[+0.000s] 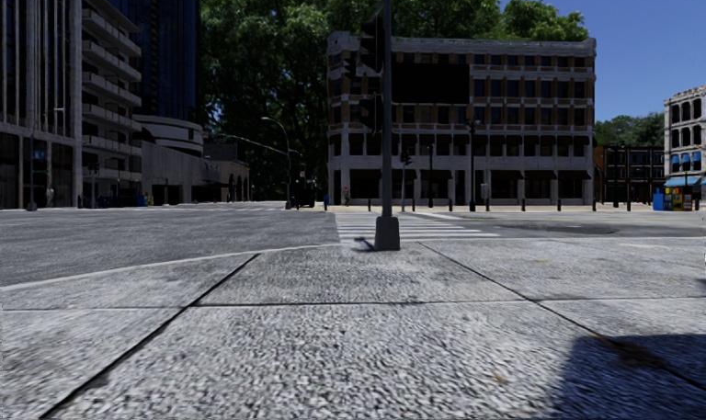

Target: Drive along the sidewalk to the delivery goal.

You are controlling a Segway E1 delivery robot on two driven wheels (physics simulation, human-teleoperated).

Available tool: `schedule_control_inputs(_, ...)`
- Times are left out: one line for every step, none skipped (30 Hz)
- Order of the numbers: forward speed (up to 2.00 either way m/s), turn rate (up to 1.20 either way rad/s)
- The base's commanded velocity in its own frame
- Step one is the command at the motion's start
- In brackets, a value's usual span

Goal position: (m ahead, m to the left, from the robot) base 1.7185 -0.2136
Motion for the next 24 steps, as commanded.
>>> schedule_control_inputs(1.56, -0.33)
schedule_control_inputs(1.56, -0.33)
schedule_control_inputs(1.56, -0.33)
schedule_control_inputs(1.56, -0.33)
schedule_control_inputs(1.56, -0.33)
schedule_control_inputs(1.56, -0.33)
schedule_control_inputs(1.55, -0.33)
schedule_control_inputs(1.55, -0.26)
schedule_control_inputs(1.55, -0.26)
schedule_control_inputs(1.55, -0.07)
schedule_control_inputs(1.55, 0.00)
schedule_control_inputs(1.55, 0.00)
schedule_control_inputs(1.55, 0.00)
schedule_control_inputs(1.55, 0.00)
schedule_control_inputs(1.55, 0.00)
schedule_control_inputs(1.55, 0.00)
schedule_control_inputs(1.55, 0.00)
schedule_control_inputs(1.54, 0.00)
schedule_control_inputs(1.48, 0.00)
schedule_control_inputs(1.19, 0.00)
schedule_control_inputs(0.00, 0.00)
schedule_control_inputs(0.00, 0.00)
schedule_control_inputs(0.00, 0.00)
schedule_control_inputs(0.00, 0.00)
